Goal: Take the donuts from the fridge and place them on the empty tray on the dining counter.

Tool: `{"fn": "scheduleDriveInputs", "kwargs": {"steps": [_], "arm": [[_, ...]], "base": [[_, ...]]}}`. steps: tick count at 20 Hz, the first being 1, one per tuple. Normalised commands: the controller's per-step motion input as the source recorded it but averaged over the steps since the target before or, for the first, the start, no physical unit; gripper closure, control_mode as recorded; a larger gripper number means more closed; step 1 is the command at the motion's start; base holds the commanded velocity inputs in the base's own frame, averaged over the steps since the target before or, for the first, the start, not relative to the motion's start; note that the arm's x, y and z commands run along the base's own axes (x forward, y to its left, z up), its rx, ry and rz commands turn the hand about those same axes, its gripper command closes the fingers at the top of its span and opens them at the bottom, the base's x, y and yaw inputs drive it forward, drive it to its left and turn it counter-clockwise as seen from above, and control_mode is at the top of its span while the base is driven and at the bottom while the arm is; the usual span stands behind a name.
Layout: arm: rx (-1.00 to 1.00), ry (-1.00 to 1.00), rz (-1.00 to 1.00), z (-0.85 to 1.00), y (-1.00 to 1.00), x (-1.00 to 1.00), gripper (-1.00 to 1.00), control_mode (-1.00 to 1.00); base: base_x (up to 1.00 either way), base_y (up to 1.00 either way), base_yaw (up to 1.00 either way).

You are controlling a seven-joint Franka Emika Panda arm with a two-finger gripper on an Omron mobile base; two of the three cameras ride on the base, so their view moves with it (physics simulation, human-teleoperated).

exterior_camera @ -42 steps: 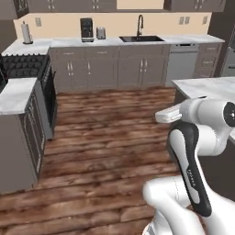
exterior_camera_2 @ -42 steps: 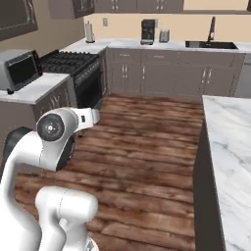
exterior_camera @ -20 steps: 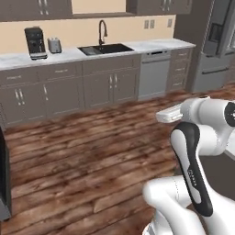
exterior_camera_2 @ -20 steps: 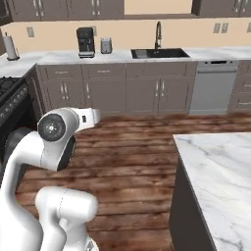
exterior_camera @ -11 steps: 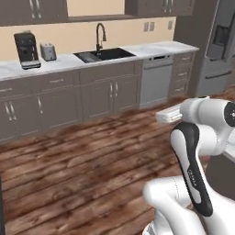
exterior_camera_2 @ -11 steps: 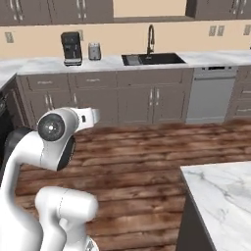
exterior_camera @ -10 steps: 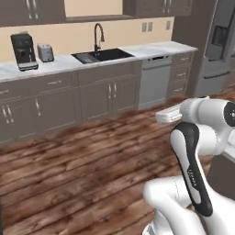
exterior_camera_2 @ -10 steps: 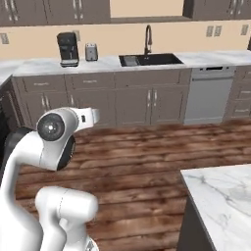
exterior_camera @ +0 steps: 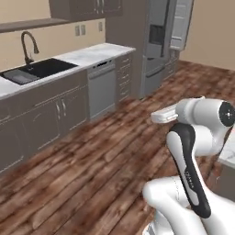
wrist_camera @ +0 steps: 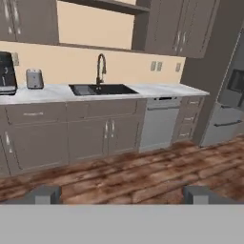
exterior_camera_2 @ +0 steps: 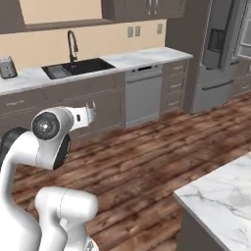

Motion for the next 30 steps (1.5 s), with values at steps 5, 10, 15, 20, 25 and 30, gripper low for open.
{"fn": "scheduleDriveInputs", "kwargs": {"steps": [5,10,15,20,25,30], "arm": [[0.0,0.0,0.0,0.0,0.0,0.0,-1.0,1.0],[0.0,0.0,0.0,0.0,0.0,0.0,-1.0,1.0],[0.0,0.0,0.0,0.0,0.0,0.0,-1.0,1.0],[0.0,0.0,0.0,0.0,0.0,0.0,-1.0,1.0],[0.0,0.0,0.0,0.0,0.0,0.0,-1.0,1.0],[0.0,0.0,0.0,0.0,0.0,0.0,-1.0,1.0]], "base": [[0.99,0.55,-0.75],[0.96,0.69,-0.74],[1.0,0.67,-0.59],[1.0,0.34,-0.47],[1.0,0.25,-0.4],[1.0,0.51,-0.29]]}}
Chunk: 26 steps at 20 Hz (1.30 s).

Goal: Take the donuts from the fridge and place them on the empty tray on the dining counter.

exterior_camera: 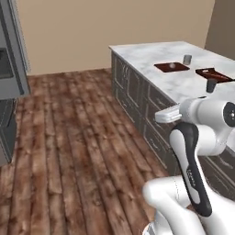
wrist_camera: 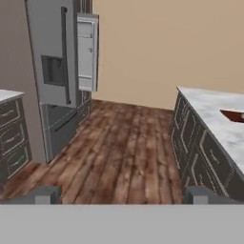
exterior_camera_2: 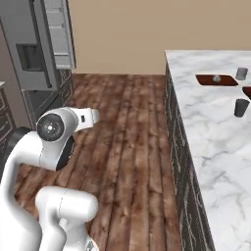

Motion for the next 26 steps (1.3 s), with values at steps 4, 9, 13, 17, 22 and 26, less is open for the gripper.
{"fn": "scheduleDriveInputs", "kwargs": {"steps": [4,9,13,17,22,26], "arm": [[0.0,0.0,0.0,0.0,0.0,0.0,-1.0,1.0],[0.0,0.0,0.0,0.0,0.0,0.0,-1.0,1.0],[0.0,0.0,0.0,0.0,0.0,0.0,-1.0,1.0],[0.0,0.0,0.0,0.0,0.0,0.0,-1.0,1.0],[0.0,0.0,0.0,0.0,0.0,0.0,-1.0,1.0],[0.0,0.0,0.0,0.0,0.0,0.0,-1.0,1.0]], "base": [[1.0,0.64,0.04],[1.0,0.09,0.34],[1.0,-0.02,0.51],[1.0,-0.04,0.57],[1.0,-0.44,0.47],[1.0,-1.0,0.19]]}}
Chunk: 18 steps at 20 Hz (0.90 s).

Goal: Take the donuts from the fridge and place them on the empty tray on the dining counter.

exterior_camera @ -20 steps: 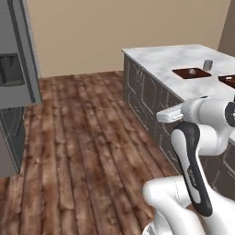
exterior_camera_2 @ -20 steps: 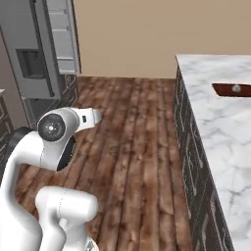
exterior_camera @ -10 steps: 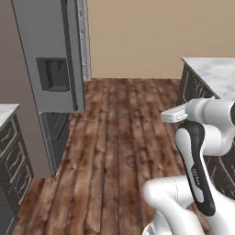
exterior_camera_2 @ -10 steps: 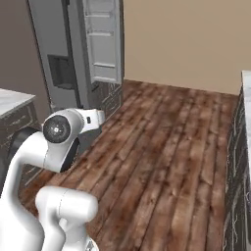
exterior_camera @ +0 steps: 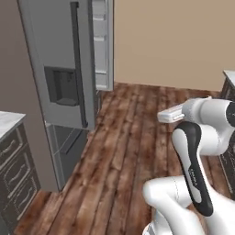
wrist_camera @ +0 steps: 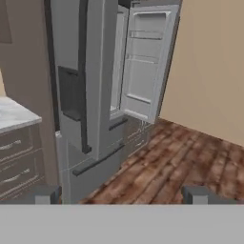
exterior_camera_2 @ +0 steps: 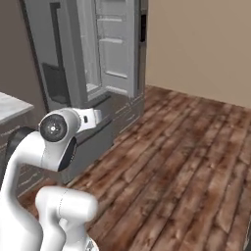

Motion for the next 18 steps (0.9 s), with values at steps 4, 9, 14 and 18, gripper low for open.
{"fn": "scheduleDriveInputs", "kwargs": {"steps": [4,9,14,18], "arm": [[0.0,0.0,0.0,0.0,0.0,0.0,-1.0,1.0],[0.0,0.0,0.0,0.0,0.0,0.0,-1.0,1.0],[0.0,0.0,0.0,0.0,0.0,0.0,-1.0,1.0],[0.0,0.0,0.0,0.0,0.0,0.0,-1.0,1.0]], "base": [[1.0,-0.94,0.19],[1.0,-0.32,0.38],[1.0,-0.24,0.48],[0.96,-0.04,0.48]]}}
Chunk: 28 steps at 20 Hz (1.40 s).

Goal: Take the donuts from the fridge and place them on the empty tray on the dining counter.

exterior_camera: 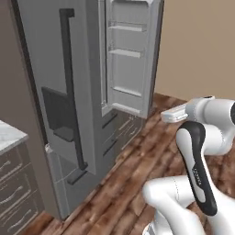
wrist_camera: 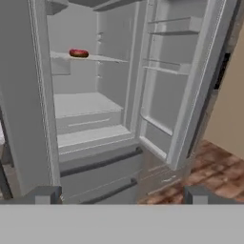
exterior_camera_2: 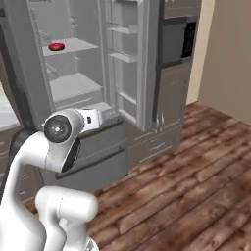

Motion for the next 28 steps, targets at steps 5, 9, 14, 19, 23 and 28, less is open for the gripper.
{"fn": "scheduleDriveInputs", "kwargs": {"steps": [5,9,14,19,23,28], "arm": [[0.0,0.0,0.0,0.0,0.0,0.0,-1.0,1.0],[0.0,0.0,0.0,0.0,0.0,0.0,-1.0,1.0],[0.0,0.0,0.0,0.0,0.0,0.0,-1.0,1.0],[0.0,0.0,0.0,0.0,0.0,0.0,-1.0,1.0],[0.0,0.0,0.0,0.0,0.0,0.0,-1.0,1.0],[0.0,0.0,0.0,0.0,0.0,0.0,-1.0,1.0]], "base": [[0.95,0.01,0.4],[0.99,-0.41,0.33],[0.99,-0.3,0.33],[0.96,0.4,0.33],[1.0,0.29,0.4],[1.0,-0.42,0.47]]}}
